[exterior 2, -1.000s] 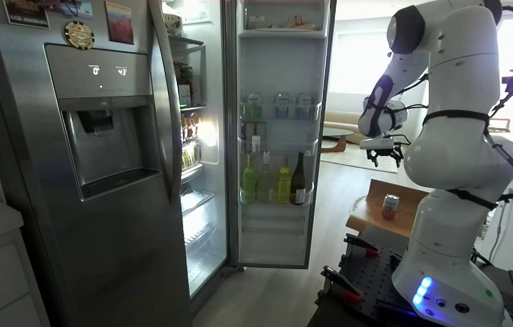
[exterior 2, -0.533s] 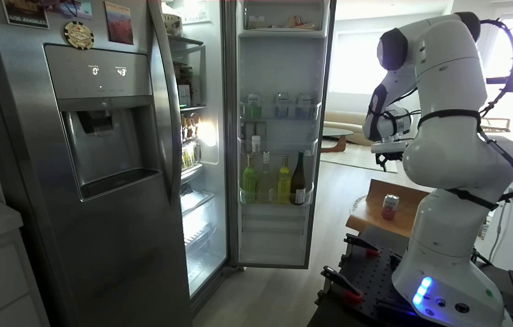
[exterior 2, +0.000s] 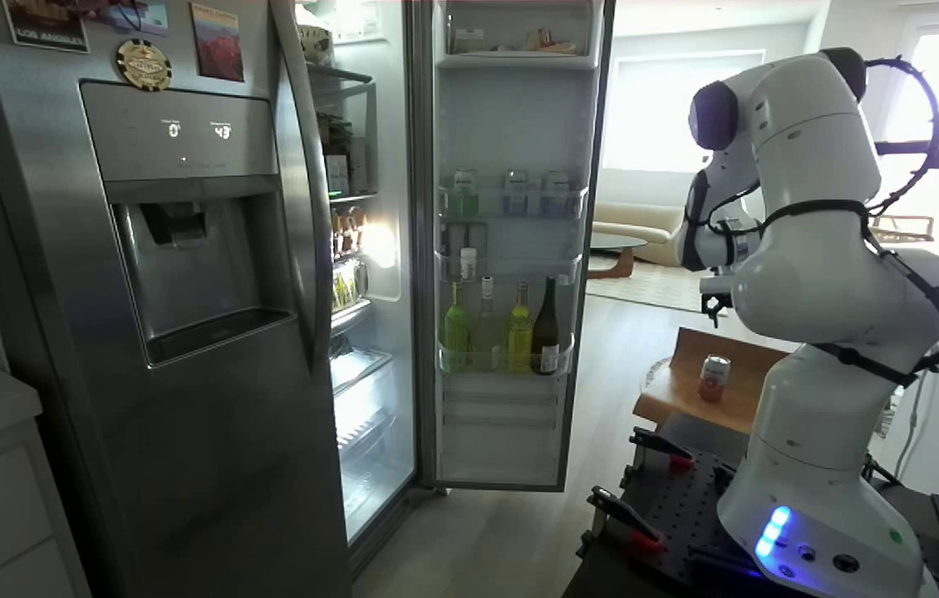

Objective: Put the soda can in the compartment on the fridge door

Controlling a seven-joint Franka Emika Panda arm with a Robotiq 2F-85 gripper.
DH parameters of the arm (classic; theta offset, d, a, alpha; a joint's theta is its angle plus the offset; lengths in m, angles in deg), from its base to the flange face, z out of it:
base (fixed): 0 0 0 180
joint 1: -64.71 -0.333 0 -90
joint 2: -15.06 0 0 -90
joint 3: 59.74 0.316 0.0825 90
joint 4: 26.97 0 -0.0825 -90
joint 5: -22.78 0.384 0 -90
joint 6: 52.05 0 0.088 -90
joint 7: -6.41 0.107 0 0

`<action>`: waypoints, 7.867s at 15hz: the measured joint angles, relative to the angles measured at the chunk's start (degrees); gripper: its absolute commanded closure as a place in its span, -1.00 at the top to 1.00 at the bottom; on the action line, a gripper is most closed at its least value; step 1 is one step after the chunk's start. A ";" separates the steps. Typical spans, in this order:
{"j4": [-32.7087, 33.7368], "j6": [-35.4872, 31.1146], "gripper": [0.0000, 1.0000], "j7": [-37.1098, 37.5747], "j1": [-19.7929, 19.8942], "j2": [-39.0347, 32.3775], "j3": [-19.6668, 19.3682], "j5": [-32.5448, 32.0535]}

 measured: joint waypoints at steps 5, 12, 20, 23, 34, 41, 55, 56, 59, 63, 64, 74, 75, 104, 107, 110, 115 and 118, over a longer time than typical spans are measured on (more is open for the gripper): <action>0.24 -6.03 1.00 -5.22 4.95 -2.88 4.16 5.26; 3.32 -8.36 1.00 -5.43 8.15 -7.56 6.32 5.70; 8.70 -11.62 1.00 -6.41 12.54 -13.34 10.87 8.24; 9.92 -12.31 1.00 -6.41 12.92 -14.70 12.26 8.49; 16.34 -12.71 1.00 -6.41 12.90 -20.42 13.05 9.03; 18.77 -12.45 1.00 -6.37 12.66 -23.87 12.04 9.03; 19.05 -12.08 -0.01 -6.35 12.50 -25.19 10.99 9.04; 19.05 -12.06 -0.01 -6.35 12.50 -25.19 10.95 9.04; 19.04 -12.00 -0.01 -6.32 12.44 -25.20 10.83 9.04; 19.02 -11.84 -0.01 -6.28 11.84 -25.05 10.28 9.04; 18.92 -11.93 -0.01 -6.28 11.70 -24.71 10.28 9.04; 1.70 -26.52 -0.01 -12.38 10.92 -9.61 13.38 9.03; -1.10 -28.67 -0.01 -13.35 11.13 -7.78 14.02 9.03; -39.44 -46.13 -0.01 33.76 33.53 36.27 43.26 -55.34; -37.86 -46.12 -0.01 42.42 24.95 37.90 38.68 -58.85; -37.65 -46.10 -0.01 48.16 12.69 41.02 30.13 -59.85; -41.92 -46.07 -0.01 48.20 -8.17 50.16 8.21 -60.21; -45.61 -46.05 -0.01 43.30 -15.69 55.93 -4.79 -60.46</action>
